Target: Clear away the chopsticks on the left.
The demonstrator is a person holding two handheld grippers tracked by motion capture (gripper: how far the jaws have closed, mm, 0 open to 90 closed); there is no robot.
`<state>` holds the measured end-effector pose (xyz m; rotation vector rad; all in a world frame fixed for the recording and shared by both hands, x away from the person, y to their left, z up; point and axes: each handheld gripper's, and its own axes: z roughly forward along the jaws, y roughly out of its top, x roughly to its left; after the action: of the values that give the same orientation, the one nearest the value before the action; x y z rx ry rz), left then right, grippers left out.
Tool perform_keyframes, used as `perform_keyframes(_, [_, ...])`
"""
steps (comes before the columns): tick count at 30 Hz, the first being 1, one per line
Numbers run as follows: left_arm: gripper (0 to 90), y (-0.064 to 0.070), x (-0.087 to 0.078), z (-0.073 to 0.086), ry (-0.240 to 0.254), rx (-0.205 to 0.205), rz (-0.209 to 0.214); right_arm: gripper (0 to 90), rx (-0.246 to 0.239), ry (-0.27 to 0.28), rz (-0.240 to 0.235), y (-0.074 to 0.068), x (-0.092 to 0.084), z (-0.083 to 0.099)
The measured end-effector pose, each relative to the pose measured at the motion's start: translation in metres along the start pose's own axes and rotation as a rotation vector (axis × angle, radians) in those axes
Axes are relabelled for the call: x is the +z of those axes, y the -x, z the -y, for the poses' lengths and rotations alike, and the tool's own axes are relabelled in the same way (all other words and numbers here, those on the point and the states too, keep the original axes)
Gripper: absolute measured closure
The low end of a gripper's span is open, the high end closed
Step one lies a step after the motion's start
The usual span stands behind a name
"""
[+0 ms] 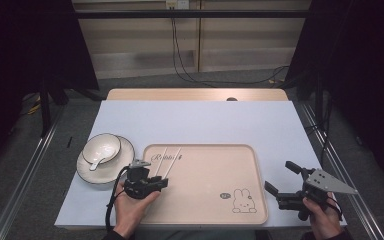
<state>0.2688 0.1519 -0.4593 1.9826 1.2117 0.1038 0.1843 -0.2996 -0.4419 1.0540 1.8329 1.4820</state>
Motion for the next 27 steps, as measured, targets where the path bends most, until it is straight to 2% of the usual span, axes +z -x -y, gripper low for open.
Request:
perform_keyframes(2, [54.5,0.0,-0.003,-0.001,0.032,0.004,0.035,0.3,-0.003,-0.002,0.0,0.0,0.0,0.0])
perform_keyframes(7, [33.5,0.001,-0.017,-0.005,0.1,0.072,0.066,0.3,0.0,0.002,-0.001,0.001,0.0,0.0])
perform_keyframes(8, [33.5,0.002,-0.02,-0.006,0.112,0.087,0.068,0.3,0.0,0.002,-0.001,0.001,0.0,0.0])
perform_keyframes(11, [23.0,0.0,-0.029,-0.009,0.14,0.117,0.099,0.3,0.002,0.001,-0.001,0.0,0.0,0.0])
perform_keyframes(13, [19.1,-0.001,-0.035,-0.009,0.16,0.158,0.09,0.3,0.002,0.001,0.0,0.0,0.0,0.0])
perform_keyframes(15, [11.1,-0.004,-0.042,-0.009,0.179,0.173,0.088,0.3,0.0,0.003,0.0,0.0,0.0,0.0])
perform_keyframes(17, [7.7,-0.007,-0.05,-0.009,0.204,0.179,0.098,0.3,0.001,0.001,0.002,0.0,0.0,0.0])
perform_keyframes(19, [4.9,-0.014,-0.061,-0.009,0.23,0.181,0.129,0.3,-0.001,0.001,0.003,0.001,0.0,0.0])
perform_keyframes(20, [4.5,-0.017,-0.066,-0.008,0.243,0.195,0.14,0.3,0.002,0.006,0.008,0.001,-0.001,0.0])
perform_keyframes(21, [3.5,-0.019,-0.071,-0.006,0.258,0.209,0.138,0.3,0.004,0.009,0.011,0.001,-0.001,0.0])
perform_keyframes(23, [2.6,-0.025,-0.08,-0.003,0.279,0.211,0.138,0.3,0.002,0.007,0.014,0.001,-0.001,0.0])
perform_keyframes(27, [2.6,-0.036,-0.098,0.006,0.296,0.233,0.118,0.3,-0.002,0.011,0.01,0.0,-0.001,0.0])
